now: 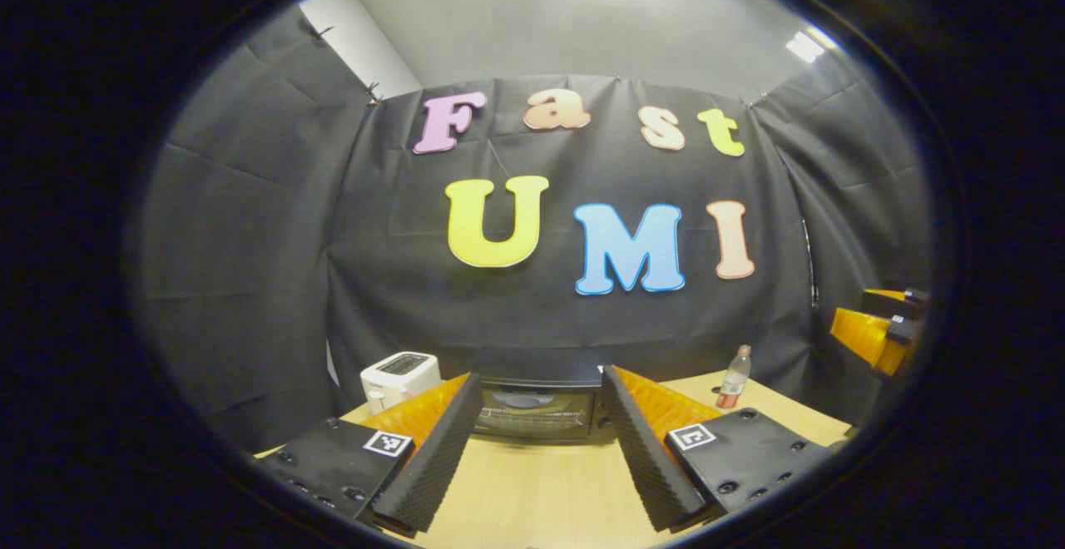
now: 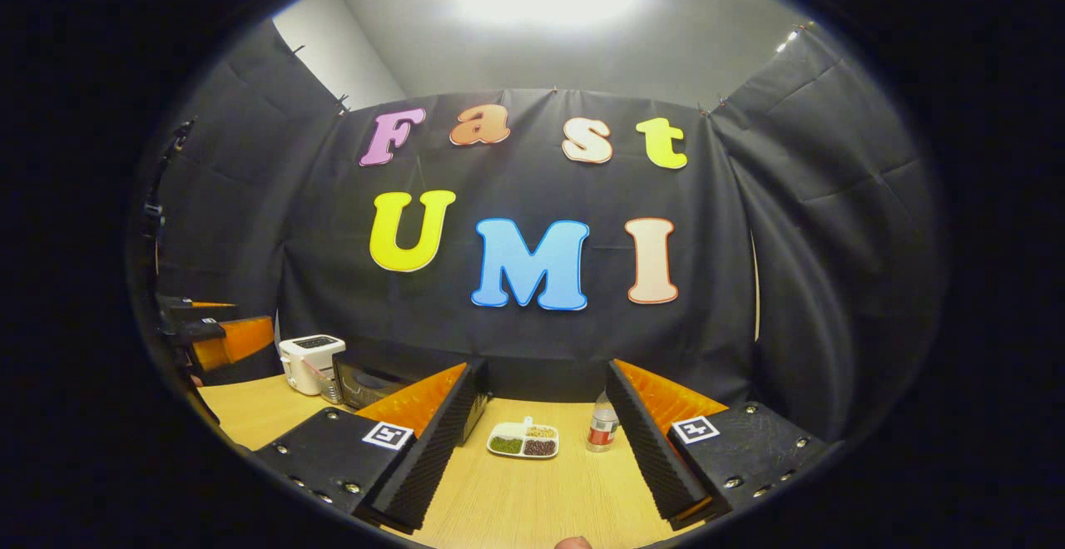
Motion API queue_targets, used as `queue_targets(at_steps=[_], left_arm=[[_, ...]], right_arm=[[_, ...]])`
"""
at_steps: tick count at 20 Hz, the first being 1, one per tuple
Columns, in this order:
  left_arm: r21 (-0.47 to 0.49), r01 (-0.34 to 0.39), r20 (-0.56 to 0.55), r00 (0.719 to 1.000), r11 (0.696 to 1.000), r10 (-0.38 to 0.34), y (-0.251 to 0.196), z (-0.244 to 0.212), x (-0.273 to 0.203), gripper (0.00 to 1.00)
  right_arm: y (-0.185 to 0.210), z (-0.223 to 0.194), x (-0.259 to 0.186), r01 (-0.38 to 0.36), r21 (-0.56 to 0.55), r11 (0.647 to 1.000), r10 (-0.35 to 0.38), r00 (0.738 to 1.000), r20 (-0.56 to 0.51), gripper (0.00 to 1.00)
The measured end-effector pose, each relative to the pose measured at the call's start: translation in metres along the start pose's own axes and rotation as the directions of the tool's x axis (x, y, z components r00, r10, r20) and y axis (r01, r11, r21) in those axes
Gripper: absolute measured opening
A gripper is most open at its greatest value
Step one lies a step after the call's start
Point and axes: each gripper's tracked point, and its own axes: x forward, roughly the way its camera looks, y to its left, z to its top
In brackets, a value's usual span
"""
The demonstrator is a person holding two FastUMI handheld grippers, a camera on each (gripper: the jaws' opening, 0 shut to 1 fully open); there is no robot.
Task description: Open the electric oven with the left hand, put the food in, and close the electric oven.
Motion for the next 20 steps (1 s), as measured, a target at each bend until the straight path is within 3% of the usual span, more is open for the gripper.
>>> queue_targets(at_steps=[6,20], left_arm=[[0.012,-0.007,0.011,1.000,1.000,0.007,0.023,0.017,-0.046,1.00],[0.034,0.004,0.043,0.999,0.999,-0.005,0.068,0.026,-0.051,1.00]], right_arm=[[0.002,0.009,-0.024,0.029,0.054,0.998,-0.029,1.000,0.003,0.97],[0.043,0.037,-0.036,0.032,0.049,0.998,-0.034,0.998,0.048,0.98]])
